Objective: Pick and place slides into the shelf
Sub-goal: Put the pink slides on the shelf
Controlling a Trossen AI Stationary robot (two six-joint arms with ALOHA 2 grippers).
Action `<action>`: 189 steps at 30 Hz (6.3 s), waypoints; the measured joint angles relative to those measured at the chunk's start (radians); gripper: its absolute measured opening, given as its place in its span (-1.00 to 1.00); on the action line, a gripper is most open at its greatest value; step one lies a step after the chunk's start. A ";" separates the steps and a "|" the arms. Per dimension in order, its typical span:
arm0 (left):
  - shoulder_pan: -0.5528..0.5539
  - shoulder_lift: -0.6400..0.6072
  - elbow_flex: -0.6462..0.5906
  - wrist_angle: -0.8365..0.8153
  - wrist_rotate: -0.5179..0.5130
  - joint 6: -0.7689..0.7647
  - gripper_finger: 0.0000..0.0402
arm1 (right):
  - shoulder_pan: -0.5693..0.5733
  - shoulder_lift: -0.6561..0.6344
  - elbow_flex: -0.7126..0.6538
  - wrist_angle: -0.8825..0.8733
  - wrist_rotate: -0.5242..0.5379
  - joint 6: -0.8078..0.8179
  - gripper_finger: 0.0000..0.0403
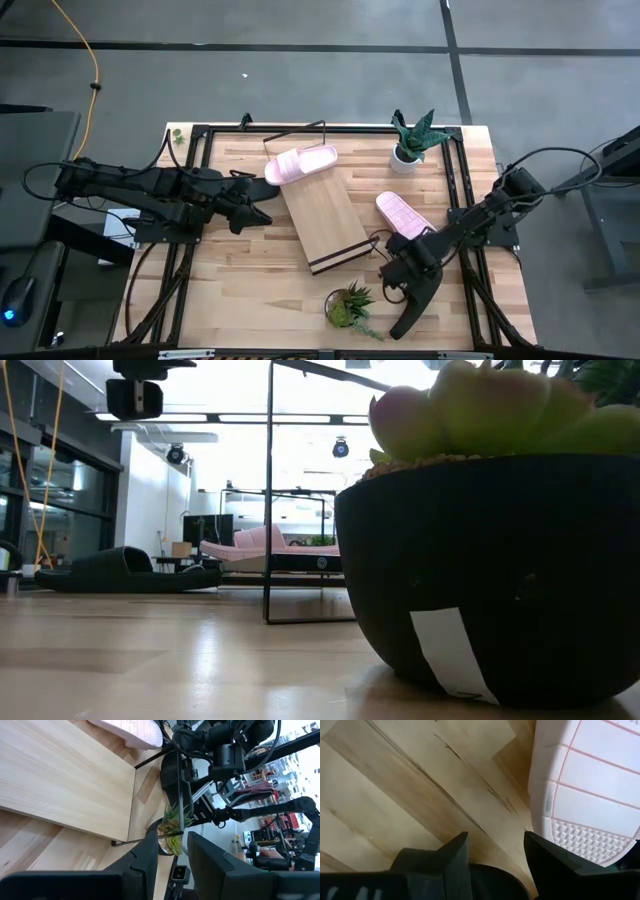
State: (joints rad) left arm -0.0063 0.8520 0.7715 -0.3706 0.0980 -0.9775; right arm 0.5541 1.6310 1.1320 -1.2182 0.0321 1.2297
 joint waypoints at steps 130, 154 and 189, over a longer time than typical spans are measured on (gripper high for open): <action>-0.001 0.000 0.000 -0.093 0.019 0.068 -0.53 | 0.146 -0.011 0.222 -0.352 0.311 0.518 -0.92; -0.001 0.000 0.000 -0.002 -0.149 0.060 -0.53 | 0.006 -0.354 0.288 -0.355 0.759 0.296 -0.92; 0.000 0.169 0.000 0.876 -0.453 0.231 0.00 | -0.228 -0.204 0.454 1.369 0.677 -1.277 -0.97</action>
State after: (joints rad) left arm -0.0059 1.0208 0.7719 0.5050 -0.3549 -0.7466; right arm 0.3259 1.4271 1.5864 0.1507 0.7091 -0.0472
